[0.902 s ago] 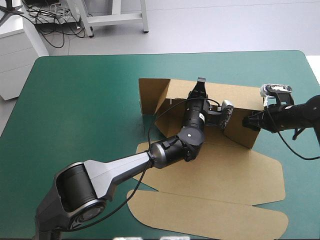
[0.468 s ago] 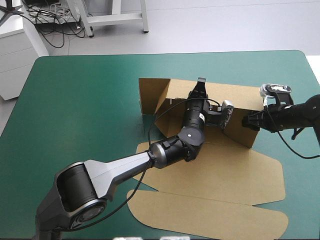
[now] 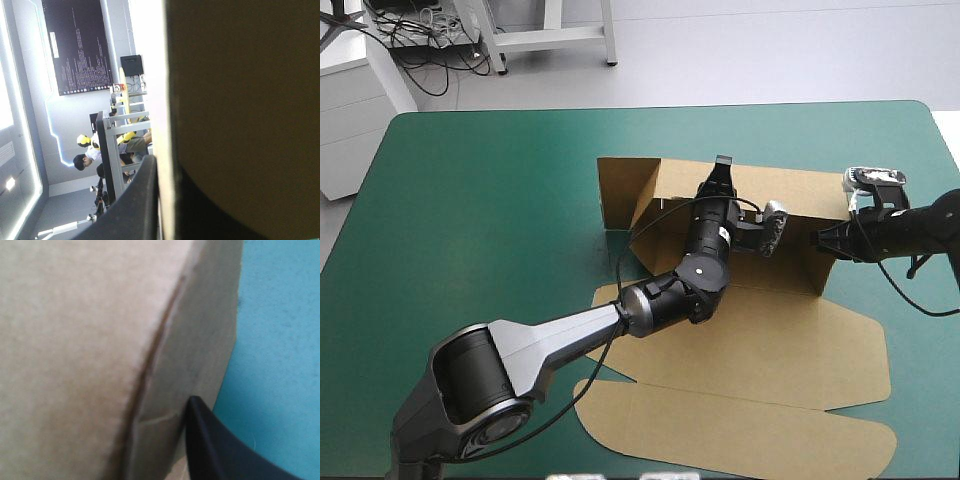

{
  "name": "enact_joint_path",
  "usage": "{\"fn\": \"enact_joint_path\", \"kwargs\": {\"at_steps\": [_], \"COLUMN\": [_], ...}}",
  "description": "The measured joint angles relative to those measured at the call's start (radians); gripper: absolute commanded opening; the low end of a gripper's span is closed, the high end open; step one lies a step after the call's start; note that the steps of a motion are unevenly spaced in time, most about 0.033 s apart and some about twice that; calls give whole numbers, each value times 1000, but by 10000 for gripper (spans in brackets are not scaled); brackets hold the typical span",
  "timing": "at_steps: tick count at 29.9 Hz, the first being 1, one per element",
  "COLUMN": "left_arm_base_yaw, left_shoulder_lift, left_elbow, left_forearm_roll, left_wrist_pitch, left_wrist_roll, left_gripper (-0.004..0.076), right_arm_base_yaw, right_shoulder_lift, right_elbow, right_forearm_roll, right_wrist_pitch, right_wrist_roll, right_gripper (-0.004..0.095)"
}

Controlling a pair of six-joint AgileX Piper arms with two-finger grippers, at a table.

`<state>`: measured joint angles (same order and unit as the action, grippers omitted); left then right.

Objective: Fold the box

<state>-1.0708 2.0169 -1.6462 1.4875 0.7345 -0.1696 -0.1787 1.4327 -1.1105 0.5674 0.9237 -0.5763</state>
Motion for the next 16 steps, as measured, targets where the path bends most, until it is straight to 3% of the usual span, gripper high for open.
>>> {"fn": "enact_joint_path", "kwargs": {"at_steps": [16], "left_arm_base_yaw": [-7], "left_shoulder_lift": [0], "left_elbow": [0], "left_forearm_roll": [15], "left_wrist_pitch": [-10], "left_wrist_roll": [-21], "left_gripper": [-10], "right_arm_base_yaw": [0], "right_shoulder_lift": [0], "right_elbow": [-4], "right_forearm_roll": [-23], "right_wrist_pitch": [-18], "right_wrist_roll": [-12], "right_gripper": [-1]}}
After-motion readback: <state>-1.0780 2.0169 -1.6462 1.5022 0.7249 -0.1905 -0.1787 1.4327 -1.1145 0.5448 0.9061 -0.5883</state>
